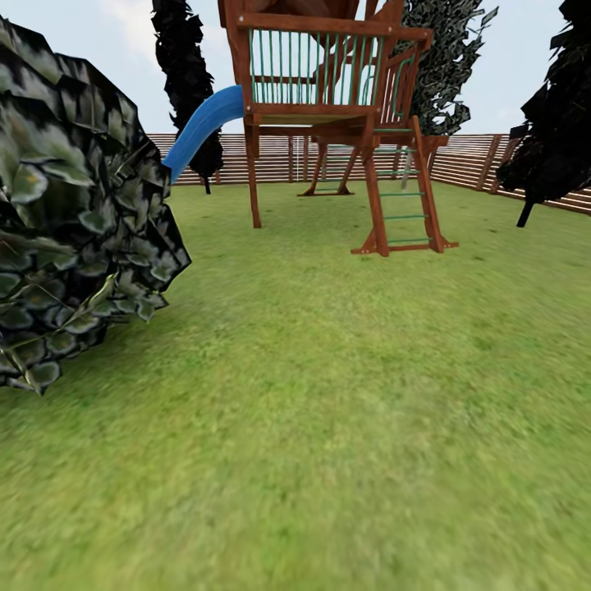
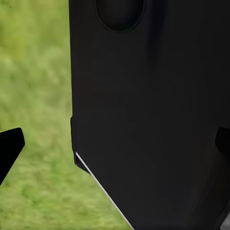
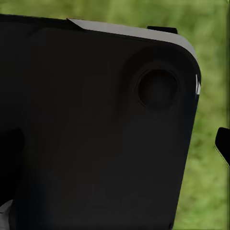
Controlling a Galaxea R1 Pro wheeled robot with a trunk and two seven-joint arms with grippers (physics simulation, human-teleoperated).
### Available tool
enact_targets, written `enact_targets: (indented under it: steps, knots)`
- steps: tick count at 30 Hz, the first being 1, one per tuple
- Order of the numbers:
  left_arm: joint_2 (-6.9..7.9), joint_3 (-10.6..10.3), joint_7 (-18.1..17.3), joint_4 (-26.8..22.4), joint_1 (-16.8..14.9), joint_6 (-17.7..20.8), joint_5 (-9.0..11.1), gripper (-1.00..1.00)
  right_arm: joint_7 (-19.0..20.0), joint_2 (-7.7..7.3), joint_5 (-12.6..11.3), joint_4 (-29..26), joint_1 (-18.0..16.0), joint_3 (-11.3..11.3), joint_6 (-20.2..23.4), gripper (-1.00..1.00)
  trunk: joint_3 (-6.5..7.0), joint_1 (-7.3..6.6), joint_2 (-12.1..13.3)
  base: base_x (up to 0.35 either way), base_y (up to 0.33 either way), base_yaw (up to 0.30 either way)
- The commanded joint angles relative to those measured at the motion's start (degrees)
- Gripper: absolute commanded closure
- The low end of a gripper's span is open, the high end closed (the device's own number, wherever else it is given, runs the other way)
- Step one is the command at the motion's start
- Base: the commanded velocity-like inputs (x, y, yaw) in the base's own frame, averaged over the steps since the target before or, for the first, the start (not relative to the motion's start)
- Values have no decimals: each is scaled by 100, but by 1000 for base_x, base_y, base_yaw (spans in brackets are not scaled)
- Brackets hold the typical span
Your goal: Take the three Easter eggs out of the wicker basket on the lawn in the garden, then place them on the lawn next to a single tree (choose any tree) so that all three eggs are next to the same tree and none are left in the basket.
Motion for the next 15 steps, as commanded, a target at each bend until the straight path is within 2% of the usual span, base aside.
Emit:
enact_targets:
  steps: [1, 15]
  knots:
    - [-1, 28, 2, -3, -1, -3, 7, -100, 7, -2, 32, 4, -3, 4, -19, -100, -4, 3, -2, 314, 0, 0]
    - [-1, 26, 2, -3, -1, -3, 7, -100, 8, 5, 32, 6, -3, 4, -17, -100, -4, 3, -2, 314, 0, 0]
